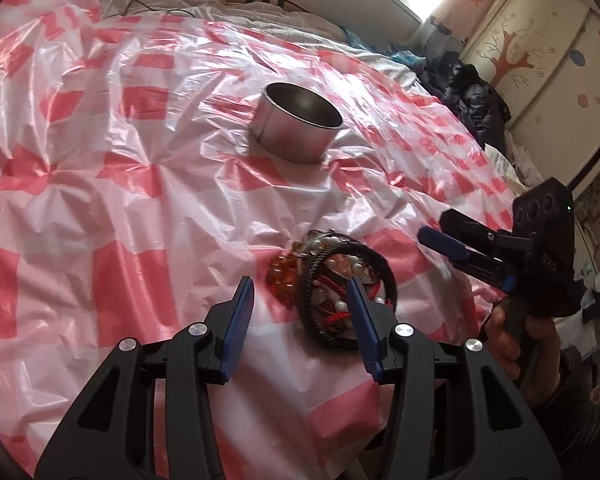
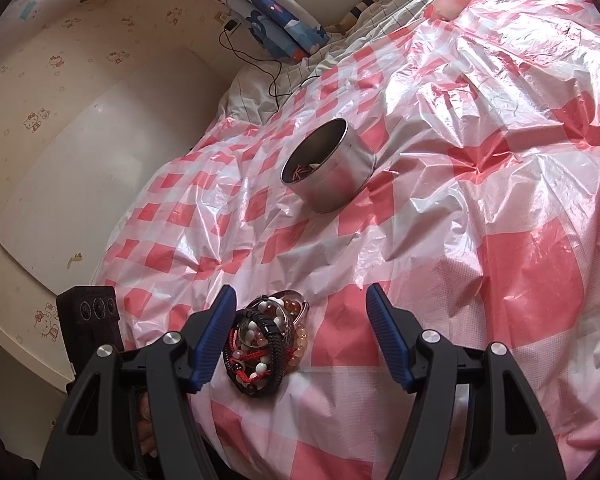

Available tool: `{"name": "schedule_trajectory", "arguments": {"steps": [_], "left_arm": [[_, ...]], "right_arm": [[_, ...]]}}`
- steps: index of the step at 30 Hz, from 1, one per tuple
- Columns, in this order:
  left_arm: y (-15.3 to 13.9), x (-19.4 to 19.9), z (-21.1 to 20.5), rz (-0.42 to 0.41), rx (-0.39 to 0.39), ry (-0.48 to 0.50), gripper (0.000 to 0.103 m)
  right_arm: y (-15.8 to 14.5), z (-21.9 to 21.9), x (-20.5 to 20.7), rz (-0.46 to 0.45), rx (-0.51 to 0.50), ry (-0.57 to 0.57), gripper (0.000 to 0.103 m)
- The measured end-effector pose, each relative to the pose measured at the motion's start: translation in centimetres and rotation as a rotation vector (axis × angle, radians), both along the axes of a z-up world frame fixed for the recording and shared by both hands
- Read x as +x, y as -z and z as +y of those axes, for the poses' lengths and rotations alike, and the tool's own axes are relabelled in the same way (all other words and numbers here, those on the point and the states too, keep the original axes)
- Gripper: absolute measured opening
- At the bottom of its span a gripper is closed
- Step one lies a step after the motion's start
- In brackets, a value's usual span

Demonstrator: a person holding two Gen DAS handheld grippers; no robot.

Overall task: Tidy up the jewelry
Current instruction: 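Lower the left gripper onto the black braided bracelet and close, then lift the black bracelet with the left gripper while the right gripper grasps a red string bracelet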

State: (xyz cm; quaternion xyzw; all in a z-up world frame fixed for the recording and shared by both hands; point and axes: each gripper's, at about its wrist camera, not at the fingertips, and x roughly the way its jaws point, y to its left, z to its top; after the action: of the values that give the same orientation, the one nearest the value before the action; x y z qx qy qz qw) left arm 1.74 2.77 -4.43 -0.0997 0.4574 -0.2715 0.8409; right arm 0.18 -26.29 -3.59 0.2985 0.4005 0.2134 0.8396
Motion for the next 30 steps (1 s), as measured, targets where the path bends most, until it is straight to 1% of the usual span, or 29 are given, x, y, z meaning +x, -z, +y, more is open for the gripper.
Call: {"name": "schedule_trajectory", "arguments": {"steps": [3,7,9,11,13,15,17,20,26,28,30], "left_arm": [[0.0,-0.3,-0.6,-0.038,0.074,0.006,0.041],[0.3,-0.5,-2.4,-0.070,0.165,0.053,0.036],[0.4,-0.6,-2.8,-0.077,0.182,0.067,0.031],[0.3,-0.5,-2.9,-0.086,0.181,0.078,0.026],[0.3,-0.6,-3.0,-0.092,0.179,0.089,0.019],[0.2,-0.7,-3.2,-0.106,0.190,0.101,0.010],[0.1,-0.8,-3.4,-0.112,0.194,0.107,0.008],[0.0,-0.6,-2.7,-0.082,0.145,0.104,0.007],[-1.2,0.1,0.5,-0.041,-0.056,0.050,0.007],[-1.5,0.4,1.9,-0.033,-0.118,0.011,0.007],[-1.8,0.7,3.2,-0.031,-0.174,-0.029,0.007]], "right_arm": [[0.1,0.1,0.1,0.003,0.001,-0.003,0.066],[0.2,0.3,0.0,0.005,-0.003,-0.006,0.067],[0.2,0.3,0.1,0.006,0.000,-0.005,0.067],[0.3,0.3,0.1,0.007,0.000,-0.005,0.067],[0.3,0.3,0.1,0.007,0.002,-0.007,0.068],[0.3,0.3,0.1,0.009,0.002,-0.008,0.068],[0.4,0.4,0.2,0.011,0.002,-0.010,0.068],[0.4,0.4,0.3,0.012,0.005,-0.010,0.068],[0.4,0.4,0.3,0.013,0.002,-0.017,0.068],[0.4,0.7,0.2,0.011,-0.006,-0.026,0.068],[0.2,1.3,0.2,0.000,-0.039,-0.043,0.068]]}}
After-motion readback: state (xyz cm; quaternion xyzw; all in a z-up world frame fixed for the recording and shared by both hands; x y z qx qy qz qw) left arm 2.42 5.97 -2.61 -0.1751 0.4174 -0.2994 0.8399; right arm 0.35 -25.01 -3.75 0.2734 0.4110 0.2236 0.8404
